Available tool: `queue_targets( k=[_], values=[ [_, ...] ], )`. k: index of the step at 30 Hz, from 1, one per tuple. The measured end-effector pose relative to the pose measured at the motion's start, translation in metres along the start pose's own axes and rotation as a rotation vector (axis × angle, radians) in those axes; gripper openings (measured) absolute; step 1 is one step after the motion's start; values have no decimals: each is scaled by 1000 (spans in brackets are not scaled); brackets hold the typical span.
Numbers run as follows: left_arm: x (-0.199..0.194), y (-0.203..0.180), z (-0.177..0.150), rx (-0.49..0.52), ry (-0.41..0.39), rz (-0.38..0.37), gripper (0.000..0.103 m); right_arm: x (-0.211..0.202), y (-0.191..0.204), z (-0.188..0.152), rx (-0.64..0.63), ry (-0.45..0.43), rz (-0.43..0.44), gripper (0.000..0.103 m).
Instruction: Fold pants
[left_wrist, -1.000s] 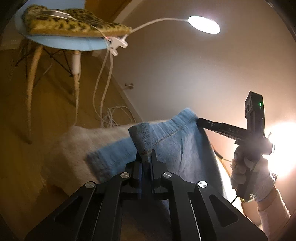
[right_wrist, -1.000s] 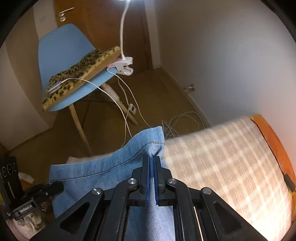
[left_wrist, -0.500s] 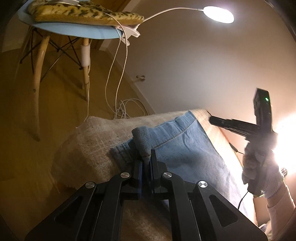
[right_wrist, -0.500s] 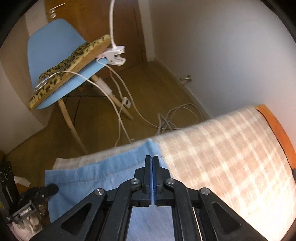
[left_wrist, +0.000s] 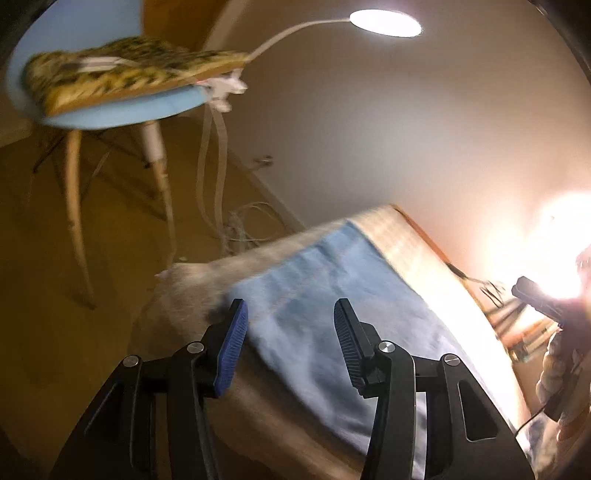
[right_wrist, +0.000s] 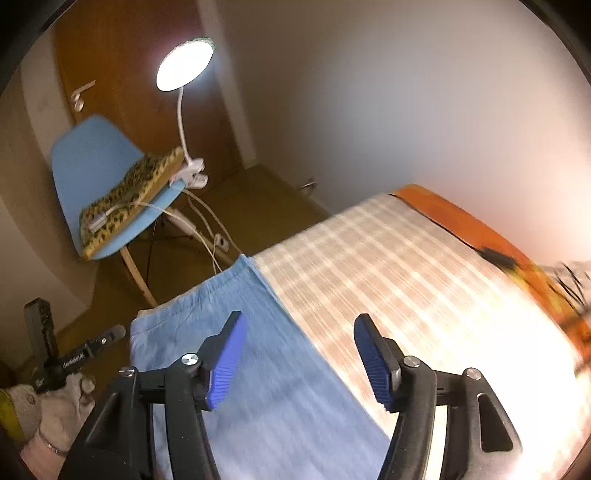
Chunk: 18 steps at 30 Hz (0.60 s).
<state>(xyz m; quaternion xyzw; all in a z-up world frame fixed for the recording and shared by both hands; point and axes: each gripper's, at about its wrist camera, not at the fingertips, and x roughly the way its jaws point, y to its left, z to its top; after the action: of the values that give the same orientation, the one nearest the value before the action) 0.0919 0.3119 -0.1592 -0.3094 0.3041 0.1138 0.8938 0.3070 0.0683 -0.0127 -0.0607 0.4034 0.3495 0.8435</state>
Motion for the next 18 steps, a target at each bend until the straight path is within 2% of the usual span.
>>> queue_targets(
  k=[3, 7, 9, 13, 18],
  values=[
    [-6, -27, -2, 58, 36, -71, 47, -46, -20, -24, 50, -35, -49, 69],
    [-11, -72, -10, 130, 76, -171, 49, -104, -39, -57, 97, -69, -136, 70],
    [-12, -96, -15, 157, 100, -229, 53, -132, -51, -77, 133, -83, -177, 70],
    [-9, -148, -29, 218, 167, -339, 56, -188, -74, -126, 227, -101, -265, 70],
    [-1, -212, -56, 302, 272, -441, 59, -251, -109, -198, 355, -113, -355, 70]
  ],
)
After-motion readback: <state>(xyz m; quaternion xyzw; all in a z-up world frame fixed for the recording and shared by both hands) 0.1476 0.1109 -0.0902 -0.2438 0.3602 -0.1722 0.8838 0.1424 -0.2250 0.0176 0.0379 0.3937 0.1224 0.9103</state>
